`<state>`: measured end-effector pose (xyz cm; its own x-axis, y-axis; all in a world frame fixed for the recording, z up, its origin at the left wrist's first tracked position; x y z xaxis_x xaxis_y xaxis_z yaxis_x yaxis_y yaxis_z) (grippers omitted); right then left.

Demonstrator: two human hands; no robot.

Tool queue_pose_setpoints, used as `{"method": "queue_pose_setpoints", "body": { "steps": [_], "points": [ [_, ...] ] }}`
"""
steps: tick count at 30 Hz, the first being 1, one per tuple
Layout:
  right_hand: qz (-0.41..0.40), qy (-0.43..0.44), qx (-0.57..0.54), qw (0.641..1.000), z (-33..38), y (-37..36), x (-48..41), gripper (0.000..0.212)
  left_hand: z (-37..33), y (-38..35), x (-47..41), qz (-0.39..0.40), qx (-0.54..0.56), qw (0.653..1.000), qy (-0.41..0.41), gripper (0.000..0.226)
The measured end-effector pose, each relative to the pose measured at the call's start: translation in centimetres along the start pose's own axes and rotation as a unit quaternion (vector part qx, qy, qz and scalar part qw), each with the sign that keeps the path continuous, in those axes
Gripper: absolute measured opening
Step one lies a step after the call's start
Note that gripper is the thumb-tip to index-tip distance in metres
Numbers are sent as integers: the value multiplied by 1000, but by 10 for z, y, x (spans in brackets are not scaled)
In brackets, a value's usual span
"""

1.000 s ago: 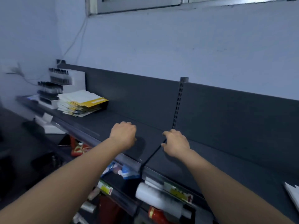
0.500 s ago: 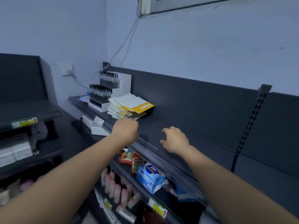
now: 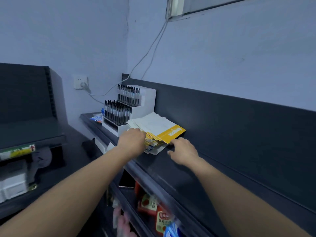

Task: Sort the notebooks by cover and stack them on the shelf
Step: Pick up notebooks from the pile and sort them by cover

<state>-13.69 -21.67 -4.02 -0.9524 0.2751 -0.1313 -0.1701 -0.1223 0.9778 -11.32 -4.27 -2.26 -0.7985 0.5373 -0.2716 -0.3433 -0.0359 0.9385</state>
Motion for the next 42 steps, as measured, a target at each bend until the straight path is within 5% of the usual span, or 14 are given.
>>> {"method": "queue_pose_setpoints", "body": {
  "steps": [9, 14, 18, 25, 30, 35, 39, 42],
  "points": [
    [29, -72, -96, 992, 18, -33, -86, 51, 45, -42, -77, -5, 40, 999, -21, 34],
    [46, -180, -249, 951, 22, -45, -111, 62, 63, -70, -110, 63, 48, 997, -23, 58],
    [31, -269, -384, 883, 24, -54, -123, 55, 65, -73, -120, 3, 34, 999, -29, 57],
    [33, -381, -595, 707, 23, -63, -129, 30, 63, -80, -117, -92, 63, 989, -95, 46],
    [67, -403, -634, 656, 24, -62, -123, 43, 79, -82, -127, -110, 174, 974, -92, 39],
    [70, -405, -668, 620, 25, -62, -120, 30, 71, -81, -131, -57, 157, 984, -59, 43],
    [62, -409, -681, 604, 19, -57, -119, 15, 79, -74, -138, -86, 365, 927, -23, 30],
    [71, -402, -688, 600, 17, -52, -123, 13, 85, -70, -147, -62, 572, 816, 59, 26]
  ]
}}
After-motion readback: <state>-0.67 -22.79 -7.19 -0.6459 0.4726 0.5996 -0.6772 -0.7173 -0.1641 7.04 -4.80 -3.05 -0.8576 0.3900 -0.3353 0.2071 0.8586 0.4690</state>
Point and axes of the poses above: each hand's wrist, its own x-axis away from the middle knuckle, its own y-axis out of the back of the hand, z = x × y, the point moved 2 cm from there along -x, towards the middle knuckle, and after that the axes turned 14 degrees about -y, right-handed, at the moved point
